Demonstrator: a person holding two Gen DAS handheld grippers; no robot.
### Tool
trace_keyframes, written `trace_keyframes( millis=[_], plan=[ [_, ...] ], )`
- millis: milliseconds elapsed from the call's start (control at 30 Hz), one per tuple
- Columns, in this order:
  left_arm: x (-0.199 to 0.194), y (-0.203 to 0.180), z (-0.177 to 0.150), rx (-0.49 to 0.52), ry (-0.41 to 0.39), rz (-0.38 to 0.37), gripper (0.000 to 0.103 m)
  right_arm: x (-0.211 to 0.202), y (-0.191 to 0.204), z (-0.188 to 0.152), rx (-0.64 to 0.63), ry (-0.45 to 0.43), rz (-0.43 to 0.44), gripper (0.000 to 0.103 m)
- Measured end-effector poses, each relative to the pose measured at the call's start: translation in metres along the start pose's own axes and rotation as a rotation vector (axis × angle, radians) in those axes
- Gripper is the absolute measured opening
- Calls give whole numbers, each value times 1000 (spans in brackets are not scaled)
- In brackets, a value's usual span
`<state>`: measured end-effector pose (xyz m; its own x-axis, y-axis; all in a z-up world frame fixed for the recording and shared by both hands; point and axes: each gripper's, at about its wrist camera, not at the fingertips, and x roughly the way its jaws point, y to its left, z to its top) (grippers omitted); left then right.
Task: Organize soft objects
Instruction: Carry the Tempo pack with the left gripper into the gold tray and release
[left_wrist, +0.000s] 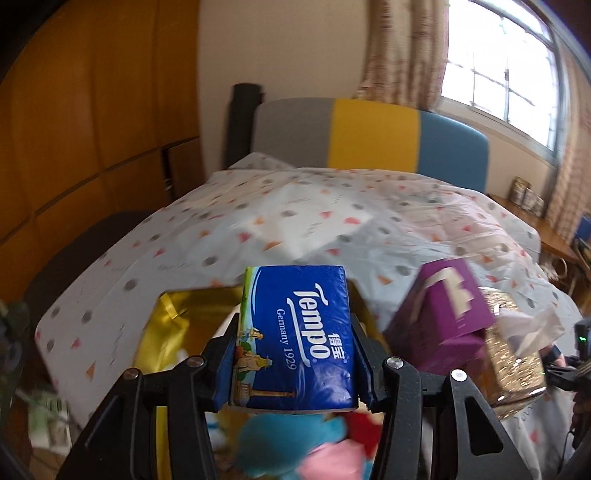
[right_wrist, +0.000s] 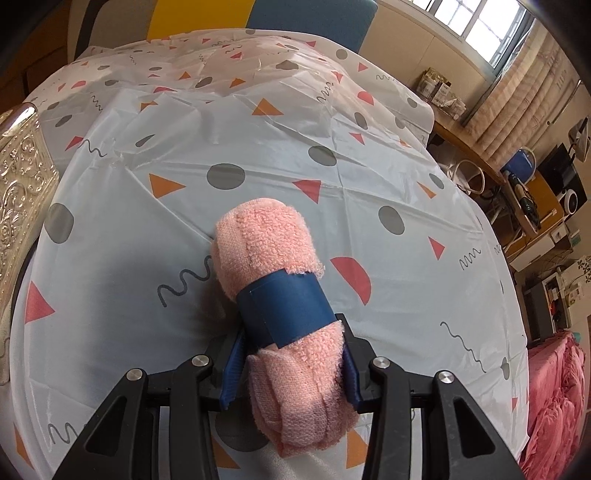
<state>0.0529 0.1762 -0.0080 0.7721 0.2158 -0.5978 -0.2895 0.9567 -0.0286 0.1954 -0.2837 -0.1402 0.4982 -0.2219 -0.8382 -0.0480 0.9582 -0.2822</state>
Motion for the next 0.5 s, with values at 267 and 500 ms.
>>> trace_keyframes(
  millis=[267, 500],
  plan=[
    [-14, 40, -25, -25, 9, 81, 53, -2, 3, -1, -19, -12, -17, 44],
    [-19, 67, -46, -54, 37, 127, 53, -3, 5, -2, -33, -19, -29, 43]
  ],
)
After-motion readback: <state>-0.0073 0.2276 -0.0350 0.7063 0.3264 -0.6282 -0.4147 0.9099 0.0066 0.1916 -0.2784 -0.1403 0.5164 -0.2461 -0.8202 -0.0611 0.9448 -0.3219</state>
